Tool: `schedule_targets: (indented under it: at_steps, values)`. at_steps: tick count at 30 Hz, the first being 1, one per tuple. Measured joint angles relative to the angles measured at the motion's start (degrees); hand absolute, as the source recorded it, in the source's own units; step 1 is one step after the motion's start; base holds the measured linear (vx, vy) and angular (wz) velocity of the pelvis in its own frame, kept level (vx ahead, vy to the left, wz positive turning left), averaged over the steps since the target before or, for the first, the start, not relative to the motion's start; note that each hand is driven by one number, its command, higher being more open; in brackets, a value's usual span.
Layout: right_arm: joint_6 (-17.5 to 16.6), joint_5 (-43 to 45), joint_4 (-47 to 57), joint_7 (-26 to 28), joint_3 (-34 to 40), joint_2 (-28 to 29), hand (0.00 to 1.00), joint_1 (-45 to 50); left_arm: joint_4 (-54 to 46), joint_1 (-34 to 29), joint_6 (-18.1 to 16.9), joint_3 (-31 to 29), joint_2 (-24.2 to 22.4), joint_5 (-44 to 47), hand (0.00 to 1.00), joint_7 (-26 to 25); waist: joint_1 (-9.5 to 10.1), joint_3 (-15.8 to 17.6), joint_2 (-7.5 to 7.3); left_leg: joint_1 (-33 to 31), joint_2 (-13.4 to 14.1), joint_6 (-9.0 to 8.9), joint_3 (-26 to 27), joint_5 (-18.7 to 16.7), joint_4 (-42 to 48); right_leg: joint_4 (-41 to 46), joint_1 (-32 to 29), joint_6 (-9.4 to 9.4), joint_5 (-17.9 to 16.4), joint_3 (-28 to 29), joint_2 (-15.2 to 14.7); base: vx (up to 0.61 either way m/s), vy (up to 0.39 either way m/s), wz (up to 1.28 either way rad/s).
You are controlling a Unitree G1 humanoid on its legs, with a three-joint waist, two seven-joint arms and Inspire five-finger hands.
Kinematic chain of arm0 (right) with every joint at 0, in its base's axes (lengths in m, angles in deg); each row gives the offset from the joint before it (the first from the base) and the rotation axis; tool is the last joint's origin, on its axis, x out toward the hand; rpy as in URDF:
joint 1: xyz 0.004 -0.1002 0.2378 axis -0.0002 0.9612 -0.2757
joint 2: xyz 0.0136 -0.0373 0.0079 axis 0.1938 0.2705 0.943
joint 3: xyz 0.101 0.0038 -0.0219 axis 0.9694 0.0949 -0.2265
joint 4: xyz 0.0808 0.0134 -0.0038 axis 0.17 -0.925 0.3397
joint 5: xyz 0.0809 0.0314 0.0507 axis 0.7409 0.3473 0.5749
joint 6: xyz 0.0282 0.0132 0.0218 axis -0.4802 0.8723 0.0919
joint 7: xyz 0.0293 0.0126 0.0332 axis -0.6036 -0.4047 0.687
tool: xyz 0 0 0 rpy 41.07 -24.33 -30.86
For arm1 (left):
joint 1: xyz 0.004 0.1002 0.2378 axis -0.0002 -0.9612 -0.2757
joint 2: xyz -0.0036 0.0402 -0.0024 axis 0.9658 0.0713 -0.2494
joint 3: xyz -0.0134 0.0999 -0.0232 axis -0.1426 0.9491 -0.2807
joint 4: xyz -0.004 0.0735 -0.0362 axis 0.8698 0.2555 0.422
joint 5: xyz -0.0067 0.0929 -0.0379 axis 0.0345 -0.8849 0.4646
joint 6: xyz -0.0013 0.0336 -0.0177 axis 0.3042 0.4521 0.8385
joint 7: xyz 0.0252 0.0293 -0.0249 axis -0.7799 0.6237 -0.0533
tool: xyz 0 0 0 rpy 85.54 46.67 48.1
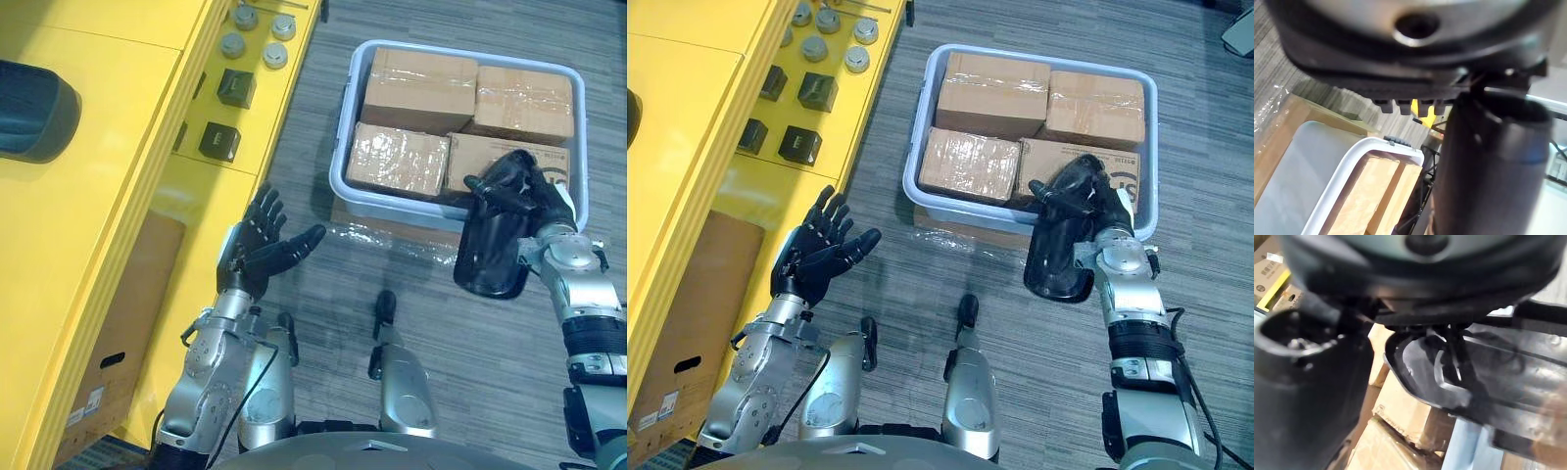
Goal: Walk over and take three plastic housings, then place them on the shelf
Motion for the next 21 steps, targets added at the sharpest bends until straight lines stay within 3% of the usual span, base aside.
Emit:
schedule_targets:
  at_steps: [8, 15, 21]
  values:
    - [-2.77, 0.70, -16.32, -1.25, 1.24, -1.67, 1.00, -3.55, 0.25, 0.16, 0.04, -0.08, 1.12, 0.02, 1.00, 0.12, 0.42, 0.13, 0.35, -0.32, -0.33, 0.10, -0.46, -0.02, 0.17, 0.26, 0.05, -0.64, -0.42, -0.11, -0.15, -0.01, 0.003, 0.01]
    - [-6.58, 2.45, -36.23, -3.19, 0.97, -10.35, 1.00, -15.56, 5.04, 2.23, 0.02, 0.07, 2.12, 0.25, 1.00, 0.05, 1.77, 0.28, 4.24, -3.24, -0.80, 0.18, -2.24, 0.70, 0.60, 0.17, -1.63, -0.80, -0.45, -1.84, -0.38, -0.06, 0.027, 0.11]
    - [-7.74, 3.10, -42.18, -6.71, 0.42, -12.81, 1.00, -21.23, 8.24, 2.30, -0.18, 1.00, 2.30, 0.38, 1.00, 0.08, 2.95, 0.39, 5.59, -4.19, -0.90, 0.13, -2.52, 1.39, -0.01, 0.18, -2.72, -0.30, 0.28, -2.07, -0.40, -0.02, 0.016, 0.03]
